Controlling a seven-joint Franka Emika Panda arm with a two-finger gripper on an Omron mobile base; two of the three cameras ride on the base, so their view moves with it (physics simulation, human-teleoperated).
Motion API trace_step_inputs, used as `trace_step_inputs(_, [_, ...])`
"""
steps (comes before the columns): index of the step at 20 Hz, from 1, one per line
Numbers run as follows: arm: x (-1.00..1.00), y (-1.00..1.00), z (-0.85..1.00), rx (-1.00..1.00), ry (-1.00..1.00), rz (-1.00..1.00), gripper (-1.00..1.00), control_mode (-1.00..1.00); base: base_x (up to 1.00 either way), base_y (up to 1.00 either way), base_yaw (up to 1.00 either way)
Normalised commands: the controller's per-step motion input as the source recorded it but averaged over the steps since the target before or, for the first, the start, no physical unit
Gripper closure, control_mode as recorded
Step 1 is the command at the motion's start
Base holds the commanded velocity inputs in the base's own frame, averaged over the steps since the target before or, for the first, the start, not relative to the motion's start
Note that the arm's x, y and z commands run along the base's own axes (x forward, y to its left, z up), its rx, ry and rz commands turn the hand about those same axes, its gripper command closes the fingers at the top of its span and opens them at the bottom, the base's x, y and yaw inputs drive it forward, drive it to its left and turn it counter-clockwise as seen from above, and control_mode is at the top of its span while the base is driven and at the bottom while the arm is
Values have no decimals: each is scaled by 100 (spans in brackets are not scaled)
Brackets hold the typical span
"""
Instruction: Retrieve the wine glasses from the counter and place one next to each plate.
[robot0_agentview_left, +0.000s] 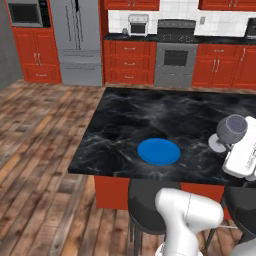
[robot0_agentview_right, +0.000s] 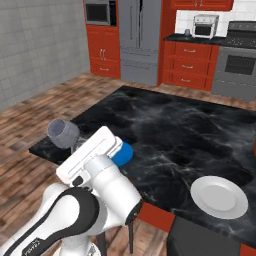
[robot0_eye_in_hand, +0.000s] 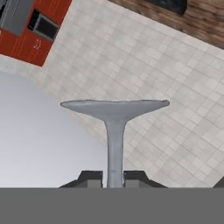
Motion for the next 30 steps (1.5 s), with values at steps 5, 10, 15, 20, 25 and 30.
trace_step_inputs(5, [81, -26, -22, 0, 4, 7, 100, -100, 0, 0, 0])
trace_step_inputs(10, [75, -17, -29, 0, 16, 5, 100, -100, 0, 0, 0])
trace_step_inputs(15, [63, -24, -41, 0, 25, 3, 100, -100, 0, 0, 0])
trace_step_inputs(20, [37, -27, -36, -4, 7, 2, 100, -100, 0, 0, 0])
trace_step_inputs(25, [37, -20, -30, -4, -1, 3, 100, -100, 0, 0, 0])
trace_step_inputs(30, [43, -5, -34, -4, 0, 3, 100, -100, 0, 0, 0])
